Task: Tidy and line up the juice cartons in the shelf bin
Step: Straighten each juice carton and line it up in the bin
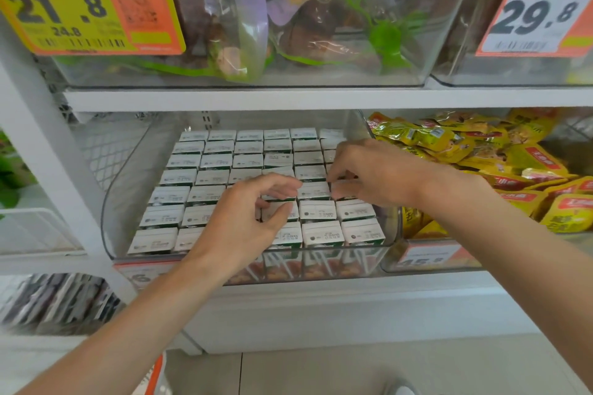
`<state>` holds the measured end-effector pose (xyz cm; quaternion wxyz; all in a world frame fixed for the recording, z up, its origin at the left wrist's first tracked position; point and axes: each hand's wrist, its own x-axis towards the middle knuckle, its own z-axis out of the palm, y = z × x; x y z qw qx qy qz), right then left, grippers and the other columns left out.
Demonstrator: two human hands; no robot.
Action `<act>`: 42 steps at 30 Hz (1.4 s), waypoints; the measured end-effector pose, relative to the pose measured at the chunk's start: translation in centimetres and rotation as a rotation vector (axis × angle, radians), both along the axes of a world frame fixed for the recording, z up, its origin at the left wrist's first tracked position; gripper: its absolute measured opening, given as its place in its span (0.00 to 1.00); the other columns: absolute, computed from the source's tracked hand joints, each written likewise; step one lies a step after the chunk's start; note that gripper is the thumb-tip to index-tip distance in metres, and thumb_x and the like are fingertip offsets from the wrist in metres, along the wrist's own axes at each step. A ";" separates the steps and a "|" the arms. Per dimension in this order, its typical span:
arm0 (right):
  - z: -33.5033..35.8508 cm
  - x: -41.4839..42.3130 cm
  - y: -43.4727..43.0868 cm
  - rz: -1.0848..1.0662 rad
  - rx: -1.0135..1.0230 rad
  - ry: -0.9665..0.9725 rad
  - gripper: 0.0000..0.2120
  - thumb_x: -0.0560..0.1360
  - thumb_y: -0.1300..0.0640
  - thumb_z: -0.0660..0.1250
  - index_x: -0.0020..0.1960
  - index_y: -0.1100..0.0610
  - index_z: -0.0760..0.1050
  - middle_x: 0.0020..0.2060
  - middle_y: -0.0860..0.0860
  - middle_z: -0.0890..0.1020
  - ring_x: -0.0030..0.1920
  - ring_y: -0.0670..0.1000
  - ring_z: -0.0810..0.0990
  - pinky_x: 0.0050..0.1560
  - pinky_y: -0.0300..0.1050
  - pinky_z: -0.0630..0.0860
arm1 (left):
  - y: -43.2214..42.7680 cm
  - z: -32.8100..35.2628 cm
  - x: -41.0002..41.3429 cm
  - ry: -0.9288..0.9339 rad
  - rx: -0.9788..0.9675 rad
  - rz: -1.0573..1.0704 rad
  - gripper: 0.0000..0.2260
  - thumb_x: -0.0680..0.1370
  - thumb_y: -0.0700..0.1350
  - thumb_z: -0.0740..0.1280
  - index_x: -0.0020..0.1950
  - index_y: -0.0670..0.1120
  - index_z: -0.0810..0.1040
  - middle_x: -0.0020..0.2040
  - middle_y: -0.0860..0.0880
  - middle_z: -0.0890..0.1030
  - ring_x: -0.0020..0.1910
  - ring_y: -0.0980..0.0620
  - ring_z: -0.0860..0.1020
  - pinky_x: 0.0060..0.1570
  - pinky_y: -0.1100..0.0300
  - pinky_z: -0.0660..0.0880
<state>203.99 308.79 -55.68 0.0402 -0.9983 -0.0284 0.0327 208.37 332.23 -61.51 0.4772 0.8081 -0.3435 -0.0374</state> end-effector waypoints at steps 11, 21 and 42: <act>0.6 3.0 -0.3 -0.077 -0.126 0.027 0.18 0.80 0.54 0.74 0.68 0.54 0.77 0.65 0.57 0.79 0.65 0.61 0.78 0.61 0.49 0.74 | 0.6 0.0 -0.1 0.050 -0.028 0.002 0.15 0.81 0.39 0.72 0.60 0.58 0.83 0.53 0.65 0.84 0.58 0.65 0.80 0.60 0.63 0.77; 0.7 3.5 -1.0 -0.062 -0.140 0.088 0.20 0.78 0.49 0.76 0.65 0.53 0.77 0.62 0.55 0.78 0.62 0.59 0.78 0.54 0.46 0.72 | 0.6 0.2 -0.2 0.062 -0.031 0.005 0.15 0.81 0.39 0.72 0.59 0.58 0.84 0.53 0.63 0.85 0.58 0.65 0.81 0.61 0.62 0.78; 0.6 2.0 -1.5 -0.005 -0.008 0.038 0.18 0.82 0.48 0.69 0.68 0.54 0.75 0.63 0.52 0.77 0.63 0.56 0.77 0.62 0.51 0.76 | 0.7 0.4 -0.3 0.075 -0.017 0.012 0.14 0.81 0.38 0.71 0.60 0.57 0.84 0.53 0.63 0.84 0.57 0.64 0.81 0.62 0.62 0.77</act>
